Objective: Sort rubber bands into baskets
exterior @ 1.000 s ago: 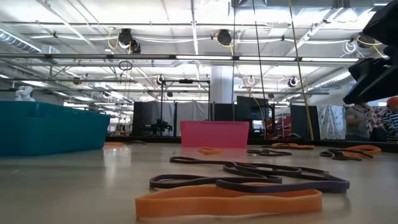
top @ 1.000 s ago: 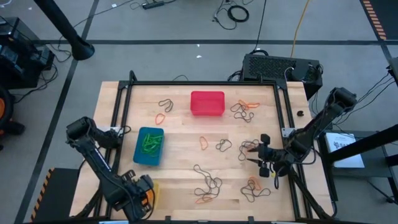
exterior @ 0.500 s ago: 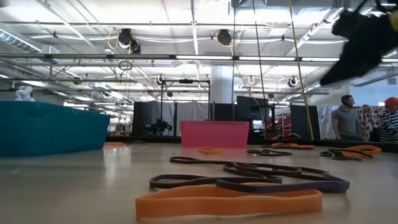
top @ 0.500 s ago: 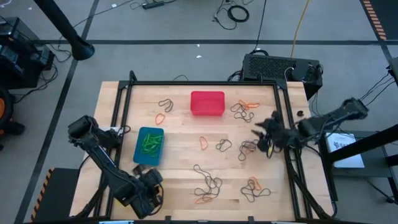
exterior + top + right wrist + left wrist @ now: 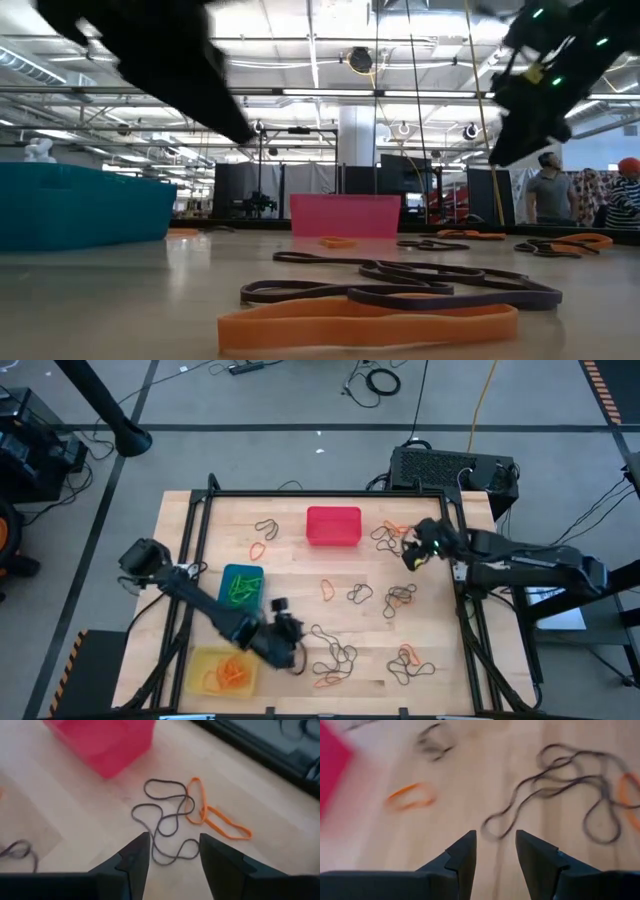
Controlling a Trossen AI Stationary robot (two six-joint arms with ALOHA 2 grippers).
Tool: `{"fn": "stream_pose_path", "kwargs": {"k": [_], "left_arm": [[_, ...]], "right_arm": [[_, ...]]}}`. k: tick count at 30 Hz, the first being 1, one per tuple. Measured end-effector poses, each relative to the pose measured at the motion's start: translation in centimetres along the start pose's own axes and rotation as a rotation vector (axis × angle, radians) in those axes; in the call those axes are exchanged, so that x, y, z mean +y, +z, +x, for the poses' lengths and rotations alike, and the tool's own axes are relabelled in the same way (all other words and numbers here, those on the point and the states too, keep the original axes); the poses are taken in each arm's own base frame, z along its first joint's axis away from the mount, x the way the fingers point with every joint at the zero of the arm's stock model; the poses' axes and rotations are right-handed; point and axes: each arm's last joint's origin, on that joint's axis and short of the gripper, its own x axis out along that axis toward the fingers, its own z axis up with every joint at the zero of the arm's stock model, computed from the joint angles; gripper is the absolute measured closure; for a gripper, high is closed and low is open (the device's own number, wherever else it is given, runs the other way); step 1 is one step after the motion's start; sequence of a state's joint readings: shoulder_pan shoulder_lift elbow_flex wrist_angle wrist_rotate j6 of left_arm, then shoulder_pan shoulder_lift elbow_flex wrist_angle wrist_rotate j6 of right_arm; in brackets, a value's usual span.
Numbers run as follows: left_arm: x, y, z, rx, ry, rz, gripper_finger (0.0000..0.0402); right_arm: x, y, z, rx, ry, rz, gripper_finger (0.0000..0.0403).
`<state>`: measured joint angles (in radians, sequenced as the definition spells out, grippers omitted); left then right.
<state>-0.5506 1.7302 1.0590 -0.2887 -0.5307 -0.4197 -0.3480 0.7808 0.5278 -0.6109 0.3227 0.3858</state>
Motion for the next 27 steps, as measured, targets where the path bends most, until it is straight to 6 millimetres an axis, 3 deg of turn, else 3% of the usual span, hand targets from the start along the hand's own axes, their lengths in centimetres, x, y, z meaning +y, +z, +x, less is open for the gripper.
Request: {"fn": "stream_pose_path", "kwargs": {"k": [3, 8, 15, 27], "left_arm": [[1.8, 0.6, 1.9, -0.075, -0.102, 0.041, 0.0256], [3.9, 2.5, 2.9, -0.267, -0.122, 0.077, 0.0256], [4.1, 1.7, 3.2, -0.624, -0.189, 0.126, 0.0256], [3.9, 0.7, 4.9, -0.75, -0.163, 0.128, 0.0256]], "right_arm": [[-0.9, 0.9, 2.2, 0.055, 0.016, 0.041, 0.0239], [-2.4, 2.1, 5.9, 0.092, 0.024, 0.102, 0.0239], [-4.9, 3.0, 10.7, 0.071, 0.039, 0.185, 0.0239], [-6.6, 2.0, 15.0, 0.097, 0.023, 0.216, 0.0239]]}}
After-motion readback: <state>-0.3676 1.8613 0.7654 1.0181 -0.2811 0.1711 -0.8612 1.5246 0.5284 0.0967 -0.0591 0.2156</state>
